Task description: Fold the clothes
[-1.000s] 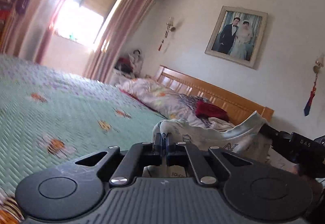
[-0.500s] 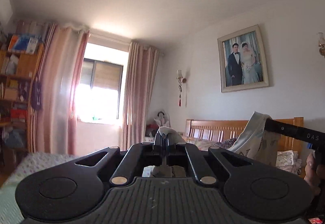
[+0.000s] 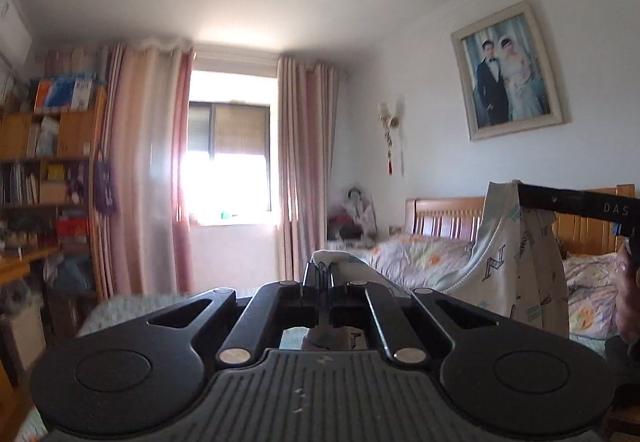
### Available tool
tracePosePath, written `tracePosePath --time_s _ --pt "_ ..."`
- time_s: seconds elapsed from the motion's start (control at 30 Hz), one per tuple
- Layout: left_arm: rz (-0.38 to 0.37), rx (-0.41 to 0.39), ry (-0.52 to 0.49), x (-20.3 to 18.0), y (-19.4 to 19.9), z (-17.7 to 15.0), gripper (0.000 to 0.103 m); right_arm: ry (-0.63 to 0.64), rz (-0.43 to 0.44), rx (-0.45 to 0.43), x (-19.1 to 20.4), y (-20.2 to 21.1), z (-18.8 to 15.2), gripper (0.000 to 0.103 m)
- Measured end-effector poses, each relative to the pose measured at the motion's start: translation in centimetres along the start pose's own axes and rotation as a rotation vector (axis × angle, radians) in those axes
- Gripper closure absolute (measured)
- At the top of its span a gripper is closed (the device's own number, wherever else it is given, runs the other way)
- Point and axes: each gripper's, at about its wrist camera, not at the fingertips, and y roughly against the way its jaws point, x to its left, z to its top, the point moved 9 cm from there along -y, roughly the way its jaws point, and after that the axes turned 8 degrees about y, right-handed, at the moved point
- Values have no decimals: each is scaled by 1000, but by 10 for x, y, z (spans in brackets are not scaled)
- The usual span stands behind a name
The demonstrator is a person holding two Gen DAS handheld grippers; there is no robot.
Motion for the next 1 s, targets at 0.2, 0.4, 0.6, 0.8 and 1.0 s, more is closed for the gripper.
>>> tracePosePath --time_s 0.2,0.4,0.6,0.8,1.0 --pt "26 115 -30 11 -34 -45 97 -7 -17 24 -6 -15 -15 95" --pt "219 229 -87 66 -71 -92 86 -58 39 136 12 -11 -66 69" --pt "250 411 147 130 -43 -191 82 -300 3 536 4 36 -247 53" --pt "249 521 357 148 13 -289 81 -605 -127 764 -2 90 -368 53" --pt "251 563 432 136 25 -323 76 -621 -75 740 -6 56 -363 43"
